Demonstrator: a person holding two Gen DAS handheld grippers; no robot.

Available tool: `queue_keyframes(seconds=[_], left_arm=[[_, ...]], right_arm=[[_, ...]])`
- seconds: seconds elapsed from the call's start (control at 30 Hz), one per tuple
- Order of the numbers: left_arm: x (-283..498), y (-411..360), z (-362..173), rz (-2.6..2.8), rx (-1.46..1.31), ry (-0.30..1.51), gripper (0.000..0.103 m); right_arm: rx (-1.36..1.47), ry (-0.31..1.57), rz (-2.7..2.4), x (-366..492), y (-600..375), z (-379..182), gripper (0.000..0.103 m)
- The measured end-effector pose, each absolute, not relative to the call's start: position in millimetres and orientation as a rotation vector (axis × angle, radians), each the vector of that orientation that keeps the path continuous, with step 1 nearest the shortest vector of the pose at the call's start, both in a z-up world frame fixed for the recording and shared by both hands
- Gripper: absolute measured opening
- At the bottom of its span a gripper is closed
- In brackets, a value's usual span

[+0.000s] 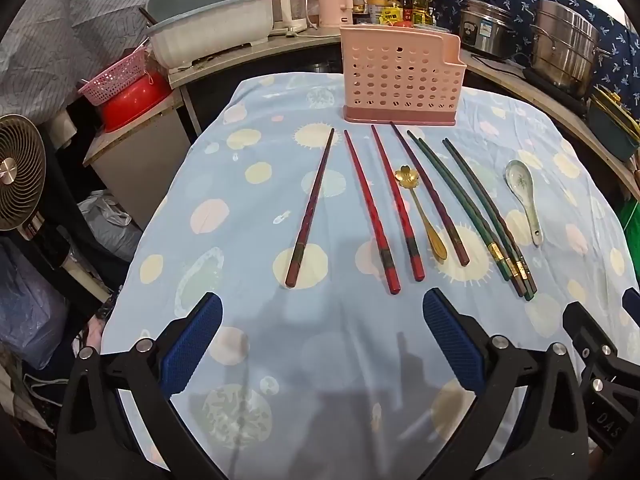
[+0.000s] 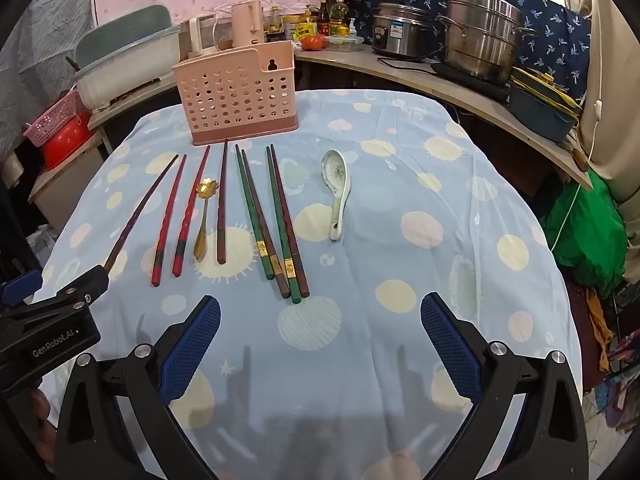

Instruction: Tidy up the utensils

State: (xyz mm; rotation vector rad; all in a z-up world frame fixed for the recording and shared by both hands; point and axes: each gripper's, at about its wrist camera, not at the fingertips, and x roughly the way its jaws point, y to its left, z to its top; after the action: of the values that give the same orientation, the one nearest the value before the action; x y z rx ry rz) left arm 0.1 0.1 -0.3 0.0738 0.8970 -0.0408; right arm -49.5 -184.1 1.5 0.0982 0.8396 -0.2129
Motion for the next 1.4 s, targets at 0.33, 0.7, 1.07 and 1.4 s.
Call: queue_keyframes(seconds=[0.33,0.7,1.07,1.4], left_arm=[[-0.3,2.0,6.3,-0.034,0.081,0.883,0.096],[0.7,1.7,8.4,-0.038,0.081,0.875,0.096],[0.0,0.3,10.3,-0.03,0.083,0.868,0.096],[-1.0,1.5,10.0,-0.026,0.084,0.867,0.096]], right_arm=[[0.097,0.844,-0.212,-48.1,-189.3,4.5,0.096],[0.104,0.837,-0.208,-46.5,-184.3,9.3,0.096],[0.114,0.831,-0.2,-45.7,-182.9,11.3,0.096],[0.131,0.832,-0.205,-45.9,-185.2,10.1,0.096]])
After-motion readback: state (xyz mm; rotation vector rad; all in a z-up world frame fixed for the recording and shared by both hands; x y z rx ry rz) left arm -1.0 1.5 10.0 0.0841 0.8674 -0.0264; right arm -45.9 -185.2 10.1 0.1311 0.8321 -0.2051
